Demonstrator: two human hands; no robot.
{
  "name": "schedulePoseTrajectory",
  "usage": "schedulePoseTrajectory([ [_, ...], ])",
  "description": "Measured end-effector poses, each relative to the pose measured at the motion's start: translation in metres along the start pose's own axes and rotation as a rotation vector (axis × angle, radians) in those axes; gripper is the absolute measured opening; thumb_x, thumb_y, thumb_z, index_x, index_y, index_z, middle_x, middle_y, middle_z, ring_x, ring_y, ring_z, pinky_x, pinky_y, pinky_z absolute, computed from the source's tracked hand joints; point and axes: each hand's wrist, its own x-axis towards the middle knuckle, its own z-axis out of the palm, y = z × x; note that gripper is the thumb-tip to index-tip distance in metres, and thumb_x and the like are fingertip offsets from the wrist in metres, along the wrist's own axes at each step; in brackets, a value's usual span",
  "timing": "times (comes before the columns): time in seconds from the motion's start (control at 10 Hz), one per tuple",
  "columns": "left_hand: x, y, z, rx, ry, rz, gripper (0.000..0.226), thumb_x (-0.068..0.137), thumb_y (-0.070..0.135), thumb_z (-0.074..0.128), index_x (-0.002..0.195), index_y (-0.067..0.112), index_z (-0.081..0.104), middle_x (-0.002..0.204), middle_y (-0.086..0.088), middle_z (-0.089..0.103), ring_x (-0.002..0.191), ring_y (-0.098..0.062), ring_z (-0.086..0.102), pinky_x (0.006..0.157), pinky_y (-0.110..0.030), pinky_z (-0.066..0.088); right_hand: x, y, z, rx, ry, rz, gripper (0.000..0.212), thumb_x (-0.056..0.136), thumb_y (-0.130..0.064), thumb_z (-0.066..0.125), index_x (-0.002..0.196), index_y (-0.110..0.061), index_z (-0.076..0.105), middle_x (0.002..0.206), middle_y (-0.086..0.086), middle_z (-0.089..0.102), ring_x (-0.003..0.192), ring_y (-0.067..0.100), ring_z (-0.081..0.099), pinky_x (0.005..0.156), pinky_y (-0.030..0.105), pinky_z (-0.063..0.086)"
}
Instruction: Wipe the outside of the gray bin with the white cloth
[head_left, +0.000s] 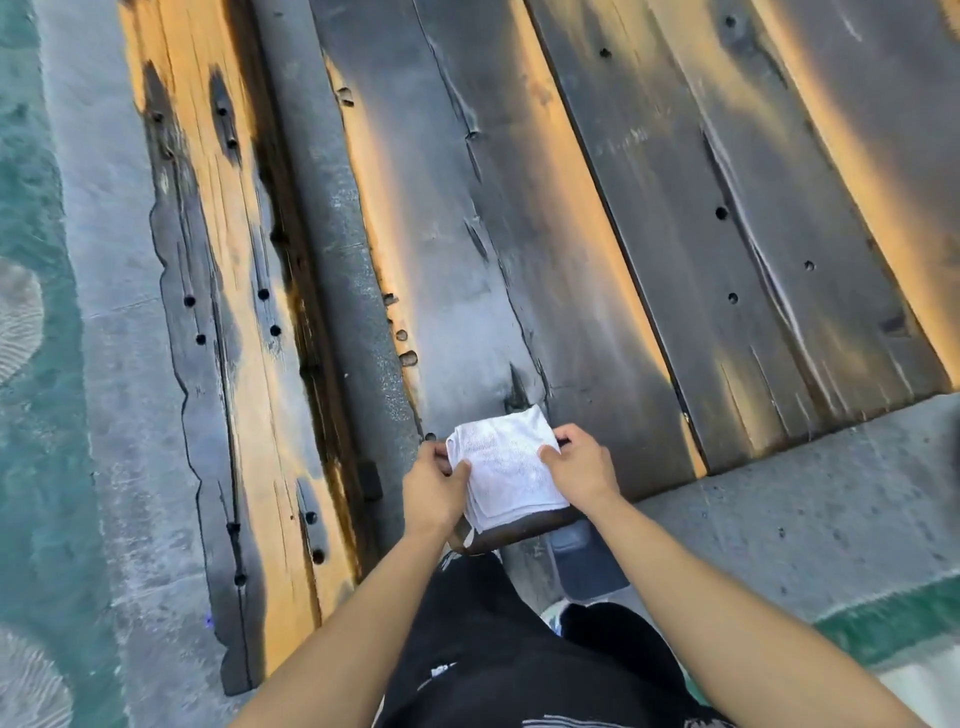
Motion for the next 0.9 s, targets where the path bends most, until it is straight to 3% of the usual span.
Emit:
schedulePoseTrajectory([
  [0.1, -0.003, -0.002, -0.006, 0.057, 0.042, 0.081, 0.042, 0.088, 0.017, 0.069, 0.127, 0.015, 0.052, 0.091, 0.004, 0.067, 0.080, -0.017, 0.068, 0.076, -0.040, 0.059, -0.004, -0.002, 0.000, -0.012, 0.011, 0.028, 0.013, 0.087, -0.033, 0.060, 0.097, -0.025, 0.060, 0.077, 0.000, 0.067, 0.075, 0.019, 0.061, 0.052, 0.026, 0.039],
  [0.2, -0.006, -0.006, -0.011, 0.300, 0.001, 0.331, 0.057, 0.091, 0.022, 0.065, 0.143, 0.025, 0.040, 0.125, -0.003, 0.052, 0.089, -0.023, 0.065, 0.076, -0.041, 0.061, -0.002, -0.013, 0.007, 0.055, 0.056, 0.036, 0.021, 0.090, -0.043, 0.059, 0.097, -0.024, 0.060, 0.091, 0.001, 0.067, 0.085, 0.020, 0.061, 0.061, 0.029, 0.040],
  [0.3, -0.007, -0.007, -0.009, 0.502, -0.084, 0.435, 0.056, 0.095, 0.028, 0.059, 0.147, 0.031, 0.038, 0.127, -0.006, 0.046, 0.092, -0.025, 0.065, 0.074, -0.040, 0.061, 0.004, -0.019, 0.011, 0.048, 0.094, 0.020, 0.021, 0.093, -0.043, 0.059, 0.093, -0.022, 0.060, 0.099, 0.004, 0.065, 0.091, 0.022, 0.059, 0.071, 0.030, 0.040],
  [0.4, -0.007, -0.012, -0.005, 0.622, -0.153, 0.411, 0.056, 0.096, 0.033, 0.056, 0.148, 0.031, 0.036, 0.138, -0.009, 0.043, 0.106, -0.028, 0.063, 0.078, -0.040, 0.061, 0.008, -0.019, 0.011, -0.062, 0.178, 0.020, 0.028, 0.095, -0.041, 0.059, 0.075, -0.023, 0.053, 0.096, 0.006, 0.066, 0.091, 0.026, 0.060, 0.074, 0.034, 0.044],
  [0.5, -0.008, -0.014, -0.006, 0.584, -0.144, 0.348, 0.056, 0.094, 0.034, 0.058, 0.146, 0.031, 0.037, 0.142, -0.008, 0.042, 0.109, -0.028, 0.064, 0.078, -0.041, 0.062, 0.009, -0.016, 0.008, -0.125, 0.200, 0.035, 0.033, 0.097, -0.044, 0.055, 0.070, -0.024, 0.050, 0.094, 0.007, 0.067, 0.093, 0.029, 0.062, 0.076, 0.037, 0.048],
  [0.7, -0.028, -0.006, -0.005, 0.562, -0.088, 0.385, 0.038, 0.091, 0.018, 0.055, 0.129, 0.011, 0.054, 0.124, -0.011, 0.055, 0.105, -0.031, 0.059, 0.082, -0.043, 0.056, -0.012, 0.014, -0.004, -0.103, 0.263, 0.112, 0.029, 0.099, -0.037, 0.049, 0.100, -0.013, 0.066, 0.112, 0.014, 0.063, 0.107, 0.035, 0.058, 0.093, 0.042, 0.049],
  [0.9, -0.066, 0.007, 0.017, 0.630, -0.278, 0.590, 0.027, 0.095, 0.023, 0.048, 0.112, 0.006, 0.060, 0.112, -0.013, 0.063, 0.101, -0.033, 0.060, 0.081, -0.045, 0.051, -0.058, 0.071, -0.001, -0.089, 0.206, 0.095, 0.032, 0.098, -0.031, 0.050, 0.123, -0.016, 0.063, 0.127, 0.011, 0.055, 0.119, 0.032, 0.051, 0.102, 0.041, 0.045],
])
